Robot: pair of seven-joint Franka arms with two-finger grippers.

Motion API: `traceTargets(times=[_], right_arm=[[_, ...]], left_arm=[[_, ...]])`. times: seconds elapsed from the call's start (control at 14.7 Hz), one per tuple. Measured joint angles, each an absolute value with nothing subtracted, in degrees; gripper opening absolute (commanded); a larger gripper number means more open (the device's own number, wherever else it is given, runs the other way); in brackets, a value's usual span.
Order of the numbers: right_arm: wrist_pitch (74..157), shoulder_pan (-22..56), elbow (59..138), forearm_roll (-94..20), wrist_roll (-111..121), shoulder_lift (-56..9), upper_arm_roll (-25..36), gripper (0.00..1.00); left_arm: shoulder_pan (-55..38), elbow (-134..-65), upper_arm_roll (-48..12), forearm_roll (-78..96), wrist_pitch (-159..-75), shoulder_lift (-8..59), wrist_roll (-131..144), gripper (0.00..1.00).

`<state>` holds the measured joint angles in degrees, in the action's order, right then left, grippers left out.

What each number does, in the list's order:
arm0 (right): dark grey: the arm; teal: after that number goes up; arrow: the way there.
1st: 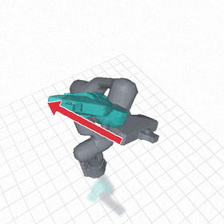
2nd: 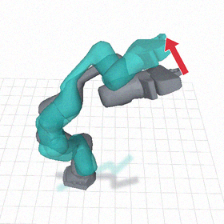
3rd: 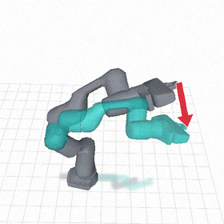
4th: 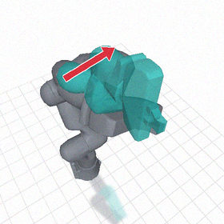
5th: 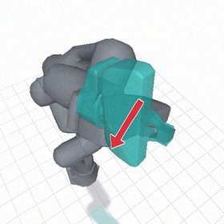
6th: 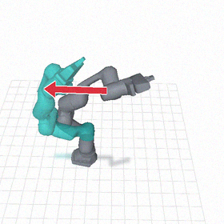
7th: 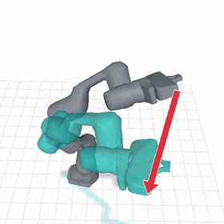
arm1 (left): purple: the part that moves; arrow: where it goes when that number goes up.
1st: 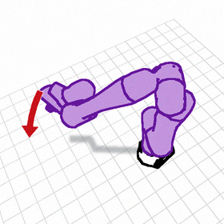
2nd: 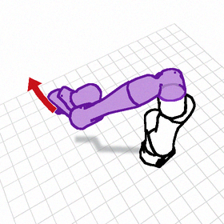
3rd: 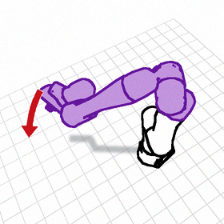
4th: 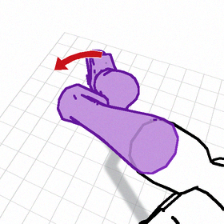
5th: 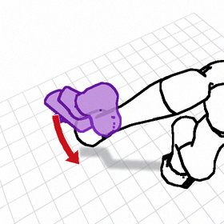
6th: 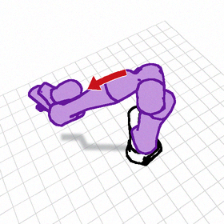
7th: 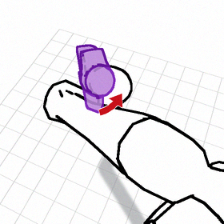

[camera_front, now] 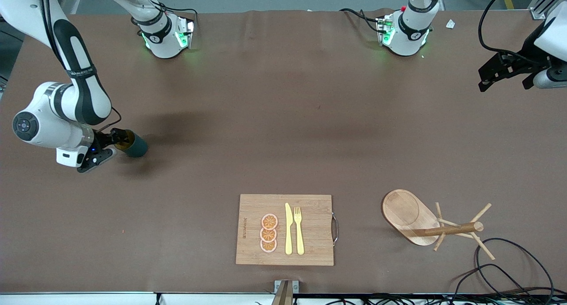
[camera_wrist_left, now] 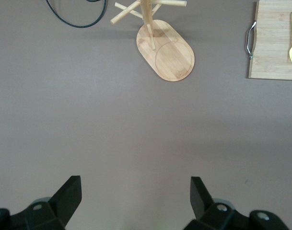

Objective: Pass cup and hang on rack
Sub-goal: 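Reach the right gripper down to the teal mug and grasp it, then lift the teal mug with the right gripper toward the table middle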

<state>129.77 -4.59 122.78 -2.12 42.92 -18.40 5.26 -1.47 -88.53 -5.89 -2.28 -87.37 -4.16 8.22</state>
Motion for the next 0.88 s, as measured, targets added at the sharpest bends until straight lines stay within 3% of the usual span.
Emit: traceTargets(times=[0.27,0.88], right_arm=[[129.9,-4.6,123.2,-2.1,44.8,-18.4,5.2,0.03],[127.8,-3.1,122.5,-2.5,44.1,-18.3,4.8,0.0]], left_arm=[[-1.5,-87.2,-5.9,-2.3,-87.4,-4.2,8.2,1.0],[-1.5,-87.1,-5.8,-2.3,-87.4,-4.2,8.2,1.0]])
